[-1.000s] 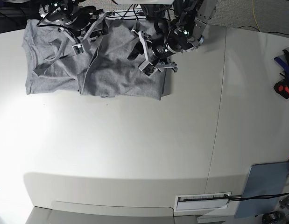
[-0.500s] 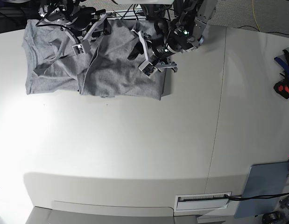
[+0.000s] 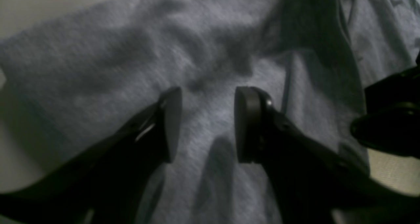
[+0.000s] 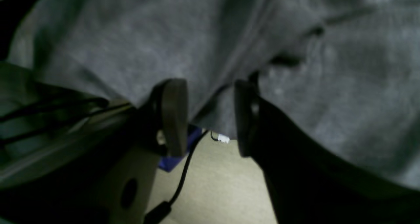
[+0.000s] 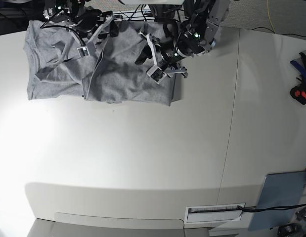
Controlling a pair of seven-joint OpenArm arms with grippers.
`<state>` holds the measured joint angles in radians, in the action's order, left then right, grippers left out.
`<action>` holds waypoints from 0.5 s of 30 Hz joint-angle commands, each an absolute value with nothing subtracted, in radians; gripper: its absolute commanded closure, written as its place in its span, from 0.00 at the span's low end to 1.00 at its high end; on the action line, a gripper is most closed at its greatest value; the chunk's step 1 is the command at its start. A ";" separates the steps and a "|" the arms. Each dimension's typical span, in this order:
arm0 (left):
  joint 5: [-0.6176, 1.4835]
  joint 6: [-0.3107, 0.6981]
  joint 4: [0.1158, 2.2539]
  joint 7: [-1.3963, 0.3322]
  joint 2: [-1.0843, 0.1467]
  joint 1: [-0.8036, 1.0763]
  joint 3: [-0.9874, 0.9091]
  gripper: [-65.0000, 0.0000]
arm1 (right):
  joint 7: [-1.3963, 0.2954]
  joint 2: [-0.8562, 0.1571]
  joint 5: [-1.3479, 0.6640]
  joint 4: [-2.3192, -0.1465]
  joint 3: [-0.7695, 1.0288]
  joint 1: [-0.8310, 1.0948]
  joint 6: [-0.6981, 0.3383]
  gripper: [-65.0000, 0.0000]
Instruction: Fold the T-shirt properly
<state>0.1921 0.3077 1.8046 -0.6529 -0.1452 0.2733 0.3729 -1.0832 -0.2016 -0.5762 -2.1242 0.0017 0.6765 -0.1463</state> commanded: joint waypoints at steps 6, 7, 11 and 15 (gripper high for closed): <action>0.202 0.312 1.824 -0.627 -0.142 0.263 0.374 0.61 | -1.068 -0.207 -0.544 -2.138 -0.051 0.667 -0.130 0.64; 0.202 0.312 1.824 -0.628 -0.142 0.263 0.374 0.61 | -1.067 -0.207 -0.527 -2.137 -0.062 0.667 -0.126 0.64; 0.202 0.312 1.824 -0.628 -0.142 0.264 0.374 0.61 | -1.065 -0.207 -0.484 -2.126 -0.098 0.664 -0.092 0.64; 0.202 0.312 1.824 -0.628 -0.142 0.263 0.374 0.61 | -1.062 -0.207 -0.474 -2.112 -0.104 0.664 -0.083 0.64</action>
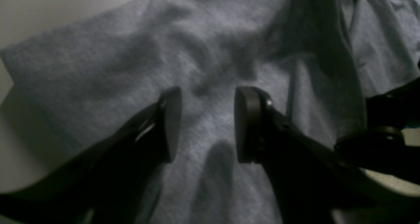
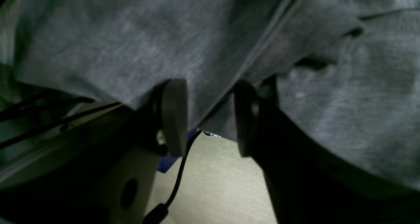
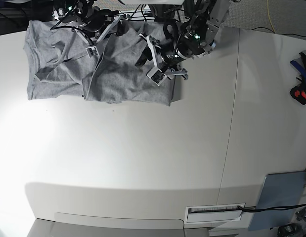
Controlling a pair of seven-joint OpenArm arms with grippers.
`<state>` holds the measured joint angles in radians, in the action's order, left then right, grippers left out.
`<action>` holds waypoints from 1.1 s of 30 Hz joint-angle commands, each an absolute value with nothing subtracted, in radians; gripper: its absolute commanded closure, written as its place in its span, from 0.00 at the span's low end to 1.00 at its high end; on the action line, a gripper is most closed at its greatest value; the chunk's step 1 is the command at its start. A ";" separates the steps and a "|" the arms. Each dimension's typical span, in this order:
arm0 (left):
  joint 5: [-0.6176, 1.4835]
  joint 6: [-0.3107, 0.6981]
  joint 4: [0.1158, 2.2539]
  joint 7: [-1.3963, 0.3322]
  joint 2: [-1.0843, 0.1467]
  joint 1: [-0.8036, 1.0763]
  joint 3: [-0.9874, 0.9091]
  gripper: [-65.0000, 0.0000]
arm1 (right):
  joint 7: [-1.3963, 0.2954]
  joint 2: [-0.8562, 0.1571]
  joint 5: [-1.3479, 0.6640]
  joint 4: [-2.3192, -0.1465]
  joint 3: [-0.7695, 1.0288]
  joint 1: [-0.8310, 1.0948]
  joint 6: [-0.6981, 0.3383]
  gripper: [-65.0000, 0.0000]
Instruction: Fold the T-shirt properly
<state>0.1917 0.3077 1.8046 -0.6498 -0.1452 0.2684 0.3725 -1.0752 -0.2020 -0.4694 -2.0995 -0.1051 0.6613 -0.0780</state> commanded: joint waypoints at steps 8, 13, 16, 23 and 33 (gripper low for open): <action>0.202 0.312 1.824 -0.628 -0.142 0.263 0.374 0.61 | -1.022 -0.207 -0.474 -2.112 -0.104 0.664 -0.085 0.91; 0.202 0.312 1.824 -0.632 -0.142 0.264 0.374 0.61 | -1.022 -0.208 -0.452 -2.120 -0.103 0.659 -0.086 1.00; 0.202 0.312 1.824 -0.635 -0.154 0.264 0.374 0.61 | -1.066 -0.211 -0.396 -2.170 -0.103 0.659 -0.086 1.00; 0.202 0.311 1.824 -0.635 -0.167 0.263 0.374 0.61 | -1.170 -0.268 -0.276 -2.320 -0.103 0.670 -0.136 1.00; 0.202 0.311 1.825 -0.634 -0.167 0.263 0.374 0.61 | -1.196 -0.381 -0.261 -2.356 -0.103 0.685 -0.134 1.00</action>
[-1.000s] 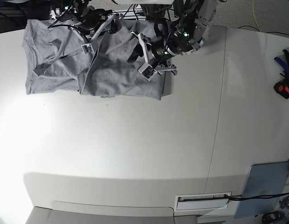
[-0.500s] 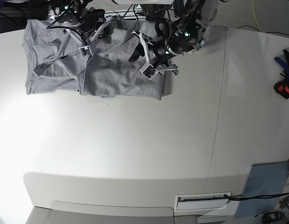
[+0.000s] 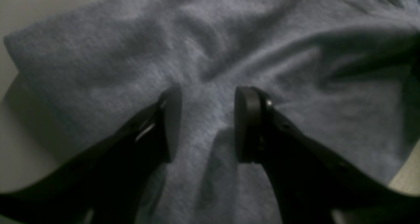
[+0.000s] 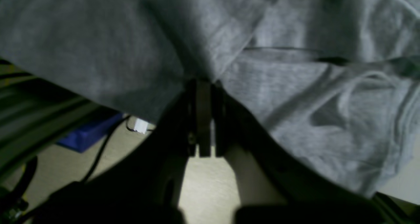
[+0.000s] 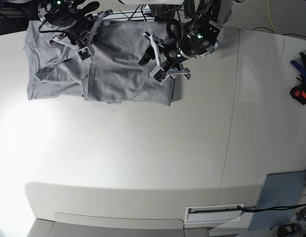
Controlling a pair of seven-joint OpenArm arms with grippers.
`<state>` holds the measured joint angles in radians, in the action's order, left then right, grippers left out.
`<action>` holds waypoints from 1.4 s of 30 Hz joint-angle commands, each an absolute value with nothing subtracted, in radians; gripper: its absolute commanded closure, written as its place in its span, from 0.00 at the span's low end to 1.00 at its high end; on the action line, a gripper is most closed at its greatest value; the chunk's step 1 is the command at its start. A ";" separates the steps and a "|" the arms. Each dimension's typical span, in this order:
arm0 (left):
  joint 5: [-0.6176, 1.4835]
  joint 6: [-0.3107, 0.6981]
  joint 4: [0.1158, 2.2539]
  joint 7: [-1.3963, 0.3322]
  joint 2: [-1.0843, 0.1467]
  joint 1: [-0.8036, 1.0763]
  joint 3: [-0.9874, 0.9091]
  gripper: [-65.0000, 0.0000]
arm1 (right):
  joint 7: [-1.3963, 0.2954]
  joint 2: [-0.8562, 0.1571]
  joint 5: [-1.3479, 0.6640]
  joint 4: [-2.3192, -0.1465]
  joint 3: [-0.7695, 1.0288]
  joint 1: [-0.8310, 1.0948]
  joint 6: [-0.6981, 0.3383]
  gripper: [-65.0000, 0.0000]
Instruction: Fold the T-shirt properly
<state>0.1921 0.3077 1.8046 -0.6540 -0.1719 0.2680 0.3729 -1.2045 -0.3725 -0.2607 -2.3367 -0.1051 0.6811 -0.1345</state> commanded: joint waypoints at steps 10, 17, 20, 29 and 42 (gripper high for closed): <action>0.202 0.311 1.824 -0.630 -0.167 0.263 0.374 0.61 | -1.211 -0.389 -0.260 -2.356 -0.103 0.685 -0.135 1.00; 0.202 0.312 1.824 -0.630 -0.167 0.263 0.374 0.61 | -1.246 -0.389 -0.244 -2.356 -0.103 0.748 -0.135 1.00; 0.202 0.312 1.824 -0.630 -0.167 0.263 0.374 0.61 | -1.242 -0.388 -0.149 -2.356 -0.103 0.776 -0.134 1.00; 0.202 0.312 1.824 -0.628 -0.167 0.263 0.374 0.61 | -1.151 -0.388 -0.036 -2.356 -0.103 0.784 -0.134 0.64; 0.223 0.311 1.816 -0.626 -0.166 0.212 0.375 0.61 | -1.129 -0.388 0.173 -2.356 -0.096 0.765 0.000 0.64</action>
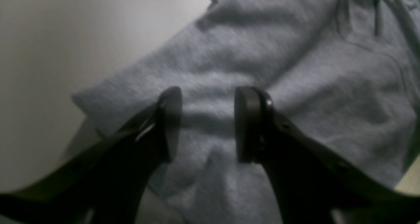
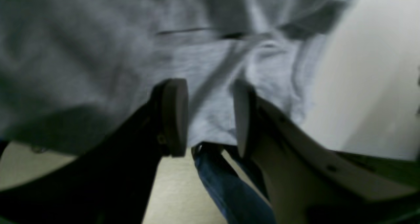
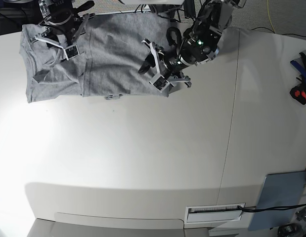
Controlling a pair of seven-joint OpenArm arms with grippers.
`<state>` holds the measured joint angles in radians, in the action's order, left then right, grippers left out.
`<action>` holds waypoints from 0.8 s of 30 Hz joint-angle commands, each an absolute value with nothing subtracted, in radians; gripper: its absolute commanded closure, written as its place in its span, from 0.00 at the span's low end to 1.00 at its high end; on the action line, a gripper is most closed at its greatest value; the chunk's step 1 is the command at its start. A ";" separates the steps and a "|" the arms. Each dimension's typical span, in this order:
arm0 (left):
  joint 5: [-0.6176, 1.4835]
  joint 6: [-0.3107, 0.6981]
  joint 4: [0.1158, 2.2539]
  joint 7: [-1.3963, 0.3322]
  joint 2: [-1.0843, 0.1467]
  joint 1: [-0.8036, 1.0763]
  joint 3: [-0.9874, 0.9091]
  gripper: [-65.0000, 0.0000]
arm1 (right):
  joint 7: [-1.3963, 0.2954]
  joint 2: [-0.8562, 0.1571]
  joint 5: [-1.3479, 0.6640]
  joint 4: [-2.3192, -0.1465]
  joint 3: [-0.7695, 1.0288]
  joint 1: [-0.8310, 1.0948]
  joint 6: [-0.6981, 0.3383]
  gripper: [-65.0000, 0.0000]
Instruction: Fold the T-shirt properly
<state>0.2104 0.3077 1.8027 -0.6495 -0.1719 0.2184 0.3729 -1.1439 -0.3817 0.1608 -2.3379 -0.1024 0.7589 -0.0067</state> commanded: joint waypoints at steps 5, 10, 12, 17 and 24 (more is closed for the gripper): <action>0.232 0.282 1.761 -0.588 -0.150 0.195 0.375 0.61 | -1.114 -0.388 0.170 -2.356 0.030 0.765 0.035 0.64; 0.232 0.267 1.630 -0.583 -0.150 0.109 0.375 0.61 | -1.089 -0.388 -0.031 -2.356 0.252 0.765 0.024 0.64; 0.232 0.266 1.587 -0.583 -0.150 0.073 0.375 0.61 | -1.082 -0.388 -0.128 -2.356 0.334 0.764 -0.014 0.64; 0.183 0.232 1.496 -0.583 -0.150 -0.008 0.375 0.61 | -1.061 -0.388 -0.342 -2.276 0.486 0.743 -0.120 0.64; 0.176 0.233 1.409 -0.582 -0.163 -0.073 0.375 0.61 | -1.034 -0.394 -0.490 -2.040 0.565 0.581 -0.253 0.64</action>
<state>0.2012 0.2558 1.4075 -0.5480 -0.1532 -0.0662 0.3786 -1.0462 -0.3786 -0.4999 -2.0262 0.5556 0.5755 -0.2642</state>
